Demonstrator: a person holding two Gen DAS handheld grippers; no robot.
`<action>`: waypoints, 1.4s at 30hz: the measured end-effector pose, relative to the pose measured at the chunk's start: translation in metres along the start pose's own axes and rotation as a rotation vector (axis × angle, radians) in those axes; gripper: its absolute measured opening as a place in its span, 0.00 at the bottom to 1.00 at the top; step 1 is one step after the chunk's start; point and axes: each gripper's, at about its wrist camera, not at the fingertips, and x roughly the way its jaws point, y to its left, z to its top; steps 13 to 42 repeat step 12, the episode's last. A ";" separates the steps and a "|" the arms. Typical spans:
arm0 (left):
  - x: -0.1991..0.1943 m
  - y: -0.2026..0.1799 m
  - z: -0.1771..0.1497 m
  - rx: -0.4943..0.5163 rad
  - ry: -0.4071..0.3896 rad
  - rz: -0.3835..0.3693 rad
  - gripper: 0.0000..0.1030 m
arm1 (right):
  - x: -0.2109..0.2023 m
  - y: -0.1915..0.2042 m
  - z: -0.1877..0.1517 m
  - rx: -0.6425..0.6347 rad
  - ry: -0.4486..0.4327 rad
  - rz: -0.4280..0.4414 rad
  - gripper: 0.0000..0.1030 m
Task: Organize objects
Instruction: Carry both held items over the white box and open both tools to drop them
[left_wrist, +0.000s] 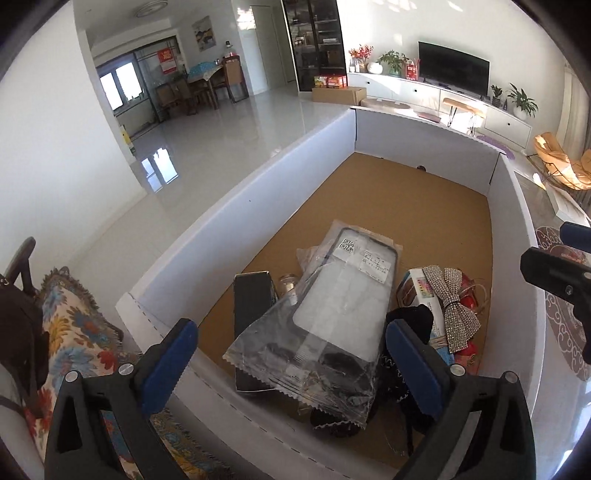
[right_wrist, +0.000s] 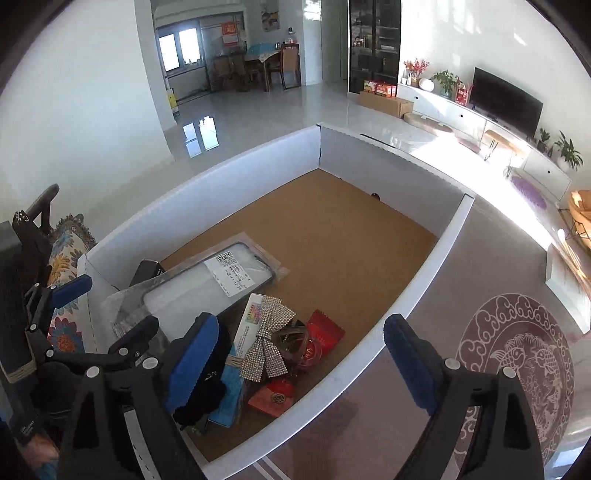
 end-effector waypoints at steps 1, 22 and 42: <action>-0.001 0.004 -0.003 -0.020 0.001 -0.016 1.00 | -0.001 -0.001 0.000 0.000 0.001 -0.002 0.89; -0.018 0.015 -0.006 -0.084 -0.085 -0.016 1.00 | -0.001 -0.005 -0.002 0.036 -0.022 0.020 0.89; -0.018 0.015 -0.006 -0.084 -0.085 -0.016 1.00 | -0.001 -0.005 -0.002 0.036 -0.022 0.020 0.89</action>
